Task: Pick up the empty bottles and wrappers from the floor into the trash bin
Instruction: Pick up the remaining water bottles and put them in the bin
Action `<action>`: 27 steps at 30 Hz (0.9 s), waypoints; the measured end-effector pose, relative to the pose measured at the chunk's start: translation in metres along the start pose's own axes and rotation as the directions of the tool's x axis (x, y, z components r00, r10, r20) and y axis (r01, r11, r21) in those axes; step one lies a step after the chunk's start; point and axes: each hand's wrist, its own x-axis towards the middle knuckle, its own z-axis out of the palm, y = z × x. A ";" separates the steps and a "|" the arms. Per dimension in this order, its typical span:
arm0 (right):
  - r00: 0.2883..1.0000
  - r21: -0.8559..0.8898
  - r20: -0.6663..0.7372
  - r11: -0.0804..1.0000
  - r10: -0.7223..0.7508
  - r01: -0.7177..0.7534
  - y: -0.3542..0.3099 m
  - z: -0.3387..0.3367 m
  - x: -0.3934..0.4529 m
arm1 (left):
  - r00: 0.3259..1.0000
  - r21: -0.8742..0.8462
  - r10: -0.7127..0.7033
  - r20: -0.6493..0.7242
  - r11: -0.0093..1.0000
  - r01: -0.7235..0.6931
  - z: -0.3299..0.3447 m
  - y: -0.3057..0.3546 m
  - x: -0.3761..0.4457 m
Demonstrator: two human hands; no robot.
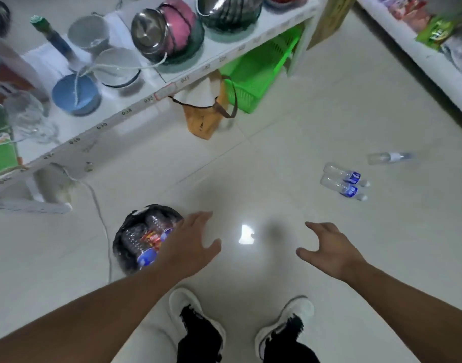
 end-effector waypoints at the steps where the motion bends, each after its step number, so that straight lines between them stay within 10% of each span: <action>1: 1.000 -0.060 0.002 0.998 -0.009 0.009 0.024 -0.006 -0.008 | 1.000 0.018 0.005 0.030 1.000 -0.005 0.011 0.022 0.003; 16: 0.963 0.300 -0.145 0.937 0.228 -0.177 0.286 -0.104 -0.099 | 0.922 0.197 0.304 0.239 0.915 -0.352 0.106 0.364 0.065; 27: 0.959 0.330 -0.061 0.913 0.276 -0.242 0.328 -0.114 -0.040 | 0.903 0.248 0.246 0.352 0.906 -0.344 0.149 0.416 0.156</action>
